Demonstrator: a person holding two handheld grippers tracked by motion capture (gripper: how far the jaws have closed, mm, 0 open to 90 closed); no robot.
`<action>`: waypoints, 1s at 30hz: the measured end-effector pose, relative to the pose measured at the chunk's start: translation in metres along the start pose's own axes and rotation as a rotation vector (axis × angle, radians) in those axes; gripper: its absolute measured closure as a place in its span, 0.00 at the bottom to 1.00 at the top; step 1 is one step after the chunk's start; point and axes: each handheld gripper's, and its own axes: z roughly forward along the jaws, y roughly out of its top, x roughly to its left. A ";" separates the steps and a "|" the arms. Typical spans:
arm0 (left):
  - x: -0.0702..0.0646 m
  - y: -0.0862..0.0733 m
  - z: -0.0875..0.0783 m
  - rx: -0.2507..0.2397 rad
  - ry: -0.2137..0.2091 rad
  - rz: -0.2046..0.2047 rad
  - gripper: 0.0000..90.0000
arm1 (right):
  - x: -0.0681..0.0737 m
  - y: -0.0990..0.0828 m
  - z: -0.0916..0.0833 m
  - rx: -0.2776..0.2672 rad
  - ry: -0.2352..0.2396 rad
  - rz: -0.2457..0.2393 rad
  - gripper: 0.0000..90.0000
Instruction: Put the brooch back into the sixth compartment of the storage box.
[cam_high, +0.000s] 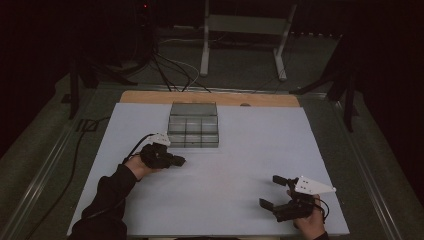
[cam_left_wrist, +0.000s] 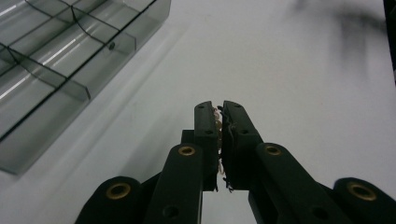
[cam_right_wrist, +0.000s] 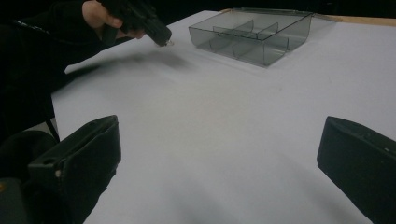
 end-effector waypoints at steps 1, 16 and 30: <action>0.000 0.002 0.001 -0.001 0.000 -0.003 0.97 | 0.000 0.000 0.000 0.001 0.000 0.002 0.00; 0.004 0.034 0.008 -0.022 -0.010 -0.004 0.97 | 0.000 0.000 0.000 -0.003 0.004 0.001 0.00; 0.014 0.064 0.016 -0.050 -0.009 -0.015 0.97 | 0.000 0.000 0.000 -0.003 0.006 0.002 0.00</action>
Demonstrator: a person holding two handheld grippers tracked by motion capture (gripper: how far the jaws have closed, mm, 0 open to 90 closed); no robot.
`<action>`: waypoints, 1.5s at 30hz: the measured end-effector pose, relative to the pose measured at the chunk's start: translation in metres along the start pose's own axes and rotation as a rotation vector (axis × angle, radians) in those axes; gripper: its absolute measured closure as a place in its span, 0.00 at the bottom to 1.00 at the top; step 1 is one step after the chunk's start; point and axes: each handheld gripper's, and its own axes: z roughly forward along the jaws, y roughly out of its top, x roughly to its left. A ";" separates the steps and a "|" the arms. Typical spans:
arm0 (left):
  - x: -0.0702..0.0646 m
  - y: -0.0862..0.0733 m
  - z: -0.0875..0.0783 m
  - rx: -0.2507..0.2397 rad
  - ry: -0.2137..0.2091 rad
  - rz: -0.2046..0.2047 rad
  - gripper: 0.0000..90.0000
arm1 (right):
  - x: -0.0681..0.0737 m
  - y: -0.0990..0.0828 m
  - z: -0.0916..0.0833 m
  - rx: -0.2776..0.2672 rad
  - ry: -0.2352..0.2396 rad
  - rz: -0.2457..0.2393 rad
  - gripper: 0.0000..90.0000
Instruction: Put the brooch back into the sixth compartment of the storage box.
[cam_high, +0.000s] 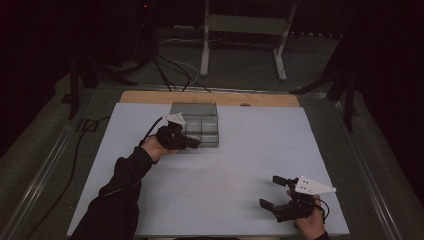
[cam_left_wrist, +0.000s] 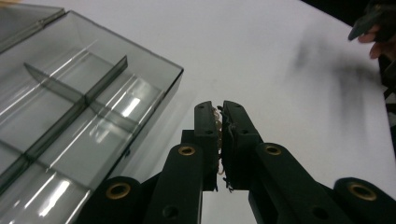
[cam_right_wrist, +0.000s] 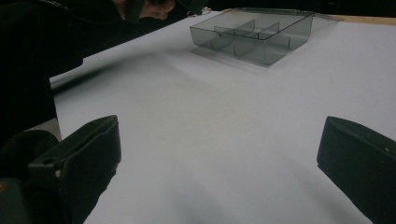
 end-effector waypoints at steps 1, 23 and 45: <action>0.000 0.000 0.000 0.000 0.000 0.000 0.97 | 0.000 0.000 0.000 0.000 0.000 0.000 0.00; 0.022 0.026 0.029 -0.013 0.071 -0.094 0.97 | 0.001 0.000 0.000 0.001 0.006 -0.006 0.00; 0.026 0.027 0.058 -0.011 0.175 -0.160 0.97 | 0.001 0.000 -0.001 0.003 0.007 -0.008 0.00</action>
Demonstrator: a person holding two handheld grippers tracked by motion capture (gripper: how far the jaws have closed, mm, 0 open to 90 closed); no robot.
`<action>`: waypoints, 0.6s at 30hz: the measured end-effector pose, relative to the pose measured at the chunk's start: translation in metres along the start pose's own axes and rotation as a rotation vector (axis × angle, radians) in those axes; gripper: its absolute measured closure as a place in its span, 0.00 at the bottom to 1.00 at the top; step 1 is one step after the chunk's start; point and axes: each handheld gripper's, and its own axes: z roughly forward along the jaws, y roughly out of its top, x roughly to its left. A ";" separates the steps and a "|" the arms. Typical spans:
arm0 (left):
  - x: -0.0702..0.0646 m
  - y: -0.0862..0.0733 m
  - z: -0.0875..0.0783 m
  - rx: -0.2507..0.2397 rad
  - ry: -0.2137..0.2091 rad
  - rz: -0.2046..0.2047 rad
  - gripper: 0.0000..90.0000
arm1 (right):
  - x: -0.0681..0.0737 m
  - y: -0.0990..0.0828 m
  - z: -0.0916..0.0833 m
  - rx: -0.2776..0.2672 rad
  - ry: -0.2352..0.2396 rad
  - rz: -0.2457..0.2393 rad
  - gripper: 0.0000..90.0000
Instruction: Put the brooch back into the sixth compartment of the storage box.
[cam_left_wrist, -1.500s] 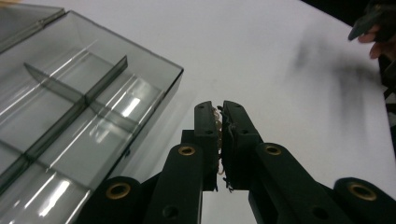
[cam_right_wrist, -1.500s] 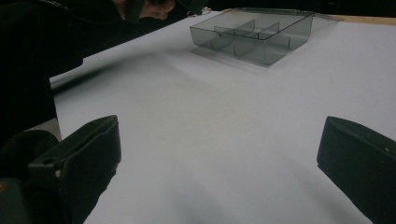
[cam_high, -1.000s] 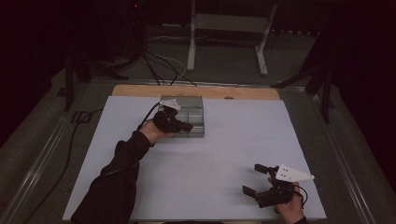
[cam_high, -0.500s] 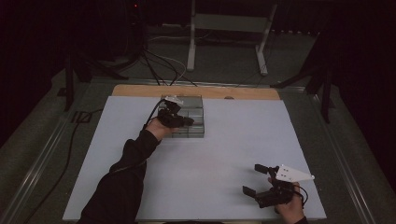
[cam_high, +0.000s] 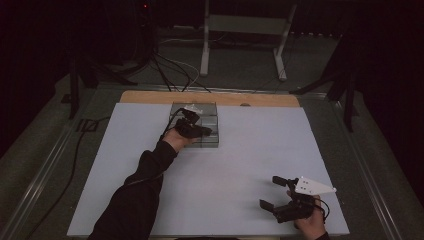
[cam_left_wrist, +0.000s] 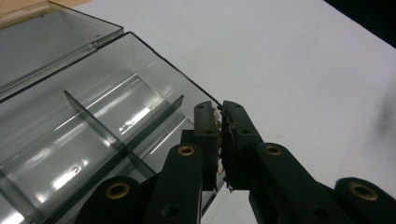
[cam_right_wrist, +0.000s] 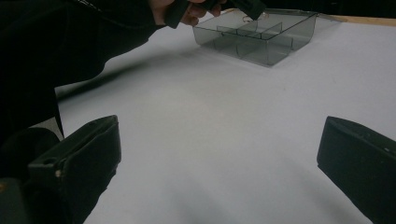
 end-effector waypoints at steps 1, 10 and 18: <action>-0.001 0.002 0.003 0.004 0.001 -0.005 0.97 | 0.000 0.000 0.000 -0.003 0.000 0.003 0.00; -0.006 0.006 0.011 -0.002 0.034 0.013 0.96 | 0.000 0.000 -0.001 -0.001 0.001 0.000 0.00; -0.004 0.006 0.011 -0.017 0.083 -0.018 0.95 | 0.000 0.000 -0.001 -0.003 0.002 0.001 0.00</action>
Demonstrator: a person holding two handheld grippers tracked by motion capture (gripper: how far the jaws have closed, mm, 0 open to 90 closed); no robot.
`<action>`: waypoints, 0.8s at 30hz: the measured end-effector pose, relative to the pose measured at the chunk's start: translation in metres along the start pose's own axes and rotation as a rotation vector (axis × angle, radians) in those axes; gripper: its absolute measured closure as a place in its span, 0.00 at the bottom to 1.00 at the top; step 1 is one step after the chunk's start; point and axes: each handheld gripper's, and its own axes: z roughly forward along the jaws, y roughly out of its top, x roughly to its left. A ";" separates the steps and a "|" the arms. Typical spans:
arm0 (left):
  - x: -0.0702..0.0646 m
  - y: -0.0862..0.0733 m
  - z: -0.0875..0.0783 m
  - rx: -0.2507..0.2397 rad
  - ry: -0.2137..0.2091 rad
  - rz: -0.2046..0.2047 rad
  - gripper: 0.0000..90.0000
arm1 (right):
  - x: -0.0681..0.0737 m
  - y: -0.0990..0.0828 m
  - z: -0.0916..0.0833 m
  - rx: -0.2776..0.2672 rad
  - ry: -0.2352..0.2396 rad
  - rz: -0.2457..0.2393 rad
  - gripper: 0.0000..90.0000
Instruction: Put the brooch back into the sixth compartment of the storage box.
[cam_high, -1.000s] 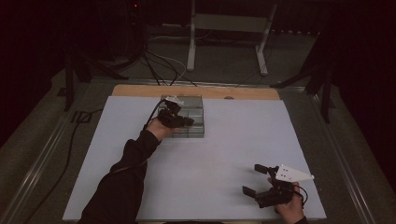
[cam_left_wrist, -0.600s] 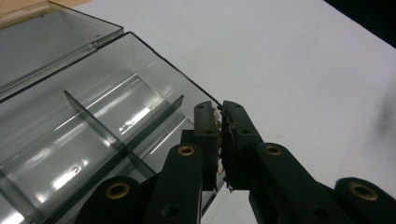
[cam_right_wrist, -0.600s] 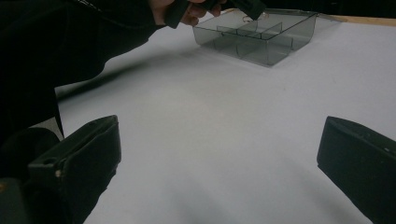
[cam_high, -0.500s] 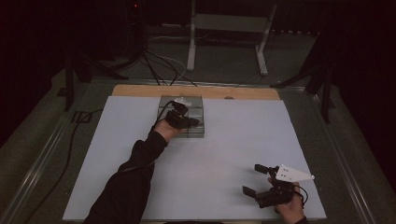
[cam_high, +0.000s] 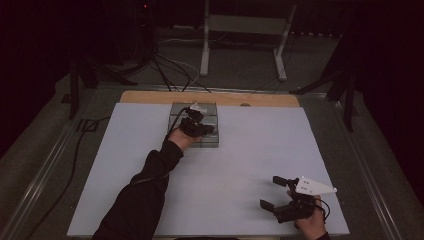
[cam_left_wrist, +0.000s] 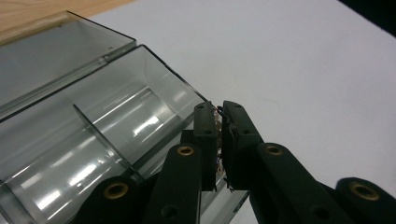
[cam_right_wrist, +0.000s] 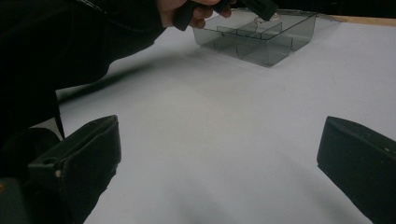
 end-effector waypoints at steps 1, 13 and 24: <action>0.001 0.000 -0.001 -0.009 -0.030 -0.023 0.88 | 0.000 0.000 0.000 -0.003 0.000 -0.001 0.00; -0.010 -0.002 -0.011 -0.013 0.001 0.038 0.26 | 0.000 0.000 0.000 -0.001 0.000 -0.001 0.00; -0.010 -0.004 -0.025 0.004 -0.055 0.034 0.01 | 0.000 0.000 0.000 -0.001 -0.002 0.000 0.00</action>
